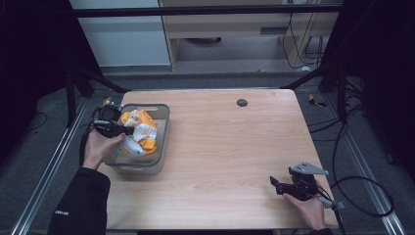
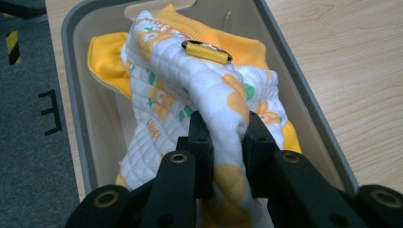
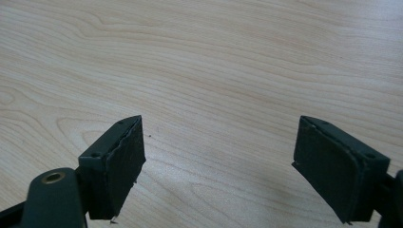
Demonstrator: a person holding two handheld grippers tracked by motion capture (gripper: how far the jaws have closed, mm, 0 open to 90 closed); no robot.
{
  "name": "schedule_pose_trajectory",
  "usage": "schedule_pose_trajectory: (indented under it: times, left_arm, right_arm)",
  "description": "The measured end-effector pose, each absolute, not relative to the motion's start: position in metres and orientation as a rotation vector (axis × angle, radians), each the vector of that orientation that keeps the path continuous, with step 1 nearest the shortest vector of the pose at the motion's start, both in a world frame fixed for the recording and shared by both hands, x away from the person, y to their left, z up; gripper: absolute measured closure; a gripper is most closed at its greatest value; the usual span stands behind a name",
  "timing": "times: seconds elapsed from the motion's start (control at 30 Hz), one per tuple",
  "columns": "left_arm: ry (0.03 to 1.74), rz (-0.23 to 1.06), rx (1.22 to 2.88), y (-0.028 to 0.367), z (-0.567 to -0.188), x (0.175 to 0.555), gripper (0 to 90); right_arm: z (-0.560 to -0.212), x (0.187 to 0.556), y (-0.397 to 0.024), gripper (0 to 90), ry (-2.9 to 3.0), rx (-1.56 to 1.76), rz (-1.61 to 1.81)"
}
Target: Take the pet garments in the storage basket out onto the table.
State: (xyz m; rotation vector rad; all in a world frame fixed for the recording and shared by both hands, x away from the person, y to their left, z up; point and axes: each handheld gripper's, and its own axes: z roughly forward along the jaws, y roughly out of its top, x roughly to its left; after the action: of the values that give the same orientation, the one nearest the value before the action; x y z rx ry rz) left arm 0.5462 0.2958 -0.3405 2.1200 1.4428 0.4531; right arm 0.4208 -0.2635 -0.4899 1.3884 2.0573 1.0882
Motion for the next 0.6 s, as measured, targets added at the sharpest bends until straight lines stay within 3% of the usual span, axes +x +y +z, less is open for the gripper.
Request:
schedule_pose_trajectory:
  times: [0.6]
  left_arm:
    - [1.364, 0.492, 2.128, 0.291, -0.317, 0.531, 77.2]
  right_arm:
    - [-0.489, 0.42, -0.263, 17.3, 2.052, 1.381, 1.096]
